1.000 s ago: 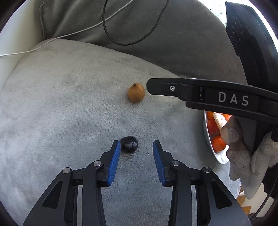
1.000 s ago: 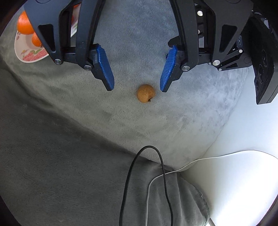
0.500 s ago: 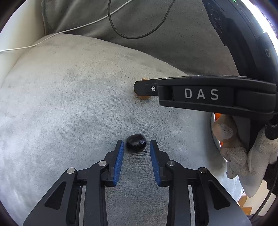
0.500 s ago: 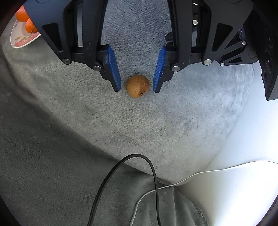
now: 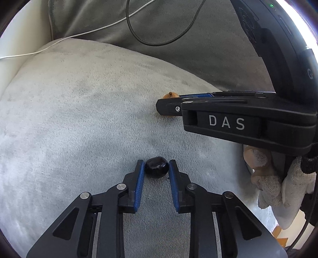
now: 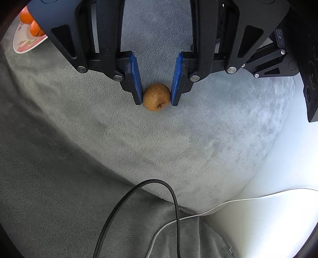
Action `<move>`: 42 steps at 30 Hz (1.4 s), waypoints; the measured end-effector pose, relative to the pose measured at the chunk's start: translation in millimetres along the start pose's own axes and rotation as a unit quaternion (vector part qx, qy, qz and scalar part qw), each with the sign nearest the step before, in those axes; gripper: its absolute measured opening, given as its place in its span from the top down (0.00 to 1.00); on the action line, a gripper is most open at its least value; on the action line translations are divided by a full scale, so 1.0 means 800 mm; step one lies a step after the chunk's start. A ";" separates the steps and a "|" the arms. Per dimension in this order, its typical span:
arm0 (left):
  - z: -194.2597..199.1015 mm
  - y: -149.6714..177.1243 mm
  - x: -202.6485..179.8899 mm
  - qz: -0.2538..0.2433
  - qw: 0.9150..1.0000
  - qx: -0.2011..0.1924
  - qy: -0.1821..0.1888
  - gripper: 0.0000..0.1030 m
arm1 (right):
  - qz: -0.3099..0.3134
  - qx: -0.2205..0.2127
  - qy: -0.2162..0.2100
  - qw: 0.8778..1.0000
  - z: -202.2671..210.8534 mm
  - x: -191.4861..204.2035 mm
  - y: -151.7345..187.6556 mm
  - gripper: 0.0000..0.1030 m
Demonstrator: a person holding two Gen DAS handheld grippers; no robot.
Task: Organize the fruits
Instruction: 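Close the left gripper on the dark plum while the right gripper grasps the brown fruit, then carry the plum and brown fruit over the floral plate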
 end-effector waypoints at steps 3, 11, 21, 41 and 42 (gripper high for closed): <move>0.003 0.001 -0.003 0.000 1.000 -0.001 -0.001 0.78 | -0.003 -0.009 -0.003 1.000 0.011 0.001 0.006 0.71; 0.030 0.006 0.000 0.003 1.000 -0.011 0.000 0.78 | -0.021 -0.033 -0.005 0.999 0.049 -0.010 0.027 0.71; 0.051 -0.005 -0.026 -0.024 0.999 -0.025 0.004 0.78 | -0.072 -0.061 0.000 0.996 0.100 -0.049 0.072 0.71; 0.051 -0.033 -0.134 -0.113 0.992 -0.035 0.041 0.78 | -0.181 -0.115 0.031 0.976 0.190 -0.127 0.180 0.71; 0.050 -0.034 -0.140 -0.118 0.991 -0.034 0.043 0.78 | -0.185 -0.117 0.034 0.975 0.193 -0.130 0.186 0.71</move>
Point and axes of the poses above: each gripper's, at about its wrist camera, not at the fingertips, and z roughly against the way its jaws point, x to its left, y to its underside, the point moved 1 cm from there along -z, roughly the way its jaws point, and after that the axes turned 7 degrees about -y, right-handed, at the moved point
